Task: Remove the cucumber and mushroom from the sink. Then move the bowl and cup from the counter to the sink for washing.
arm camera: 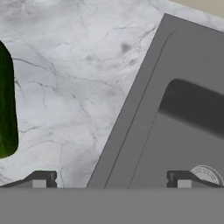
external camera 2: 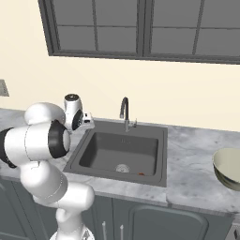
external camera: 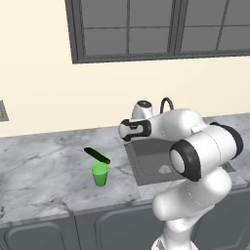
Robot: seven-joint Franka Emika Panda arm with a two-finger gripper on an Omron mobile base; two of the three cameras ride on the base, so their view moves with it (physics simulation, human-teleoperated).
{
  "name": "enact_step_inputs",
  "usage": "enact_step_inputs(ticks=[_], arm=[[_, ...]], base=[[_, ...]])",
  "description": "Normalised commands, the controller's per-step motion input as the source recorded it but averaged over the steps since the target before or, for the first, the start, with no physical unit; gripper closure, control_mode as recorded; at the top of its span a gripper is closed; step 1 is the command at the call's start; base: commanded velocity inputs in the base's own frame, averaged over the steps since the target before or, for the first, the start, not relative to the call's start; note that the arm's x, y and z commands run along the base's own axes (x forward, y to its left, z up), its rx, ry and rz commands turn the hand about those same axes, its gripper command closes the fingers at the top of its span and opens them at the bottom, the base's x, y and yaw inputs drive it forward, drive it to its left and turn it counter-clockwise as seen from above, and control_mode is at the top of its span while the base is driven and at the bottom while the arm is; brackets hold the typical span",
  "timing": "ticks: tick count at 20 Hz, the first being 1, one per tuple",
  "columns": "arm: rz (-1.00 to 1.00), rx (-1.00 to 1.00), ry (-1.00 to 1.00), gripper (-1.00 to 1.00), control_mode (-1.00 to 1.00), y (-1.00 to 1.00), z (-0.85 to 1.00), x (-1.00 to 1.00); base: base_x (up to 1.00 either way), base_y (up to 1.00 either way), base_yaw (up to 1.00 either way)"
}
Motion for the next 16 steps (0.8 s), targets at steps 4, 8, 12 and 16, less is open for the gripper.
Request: enact_step_inputs(ticks=[4, 8, 12, 16], arm=[[-0.01, 0.0, 0.0, -1.0, -1.0, -0.28, 0.0, -0.03], [-0.02, 0.0, 0.0, -1.0, -1.0, -0.22, 0.0, -0.02], [-0.03, 0.0, 0.02, -1.0, -1.0, -0.19, 0.0, -0.03], [-0.02, 0.0, 0.0, -1.0, -1.0, -0.26, 0.0, -0.1]], base=[[0.0, 0.0, 0.0], [0.0, 0.0, 0.0], [0.0, 0.0, 0.0], [0.0, 0.0, 0.0]])
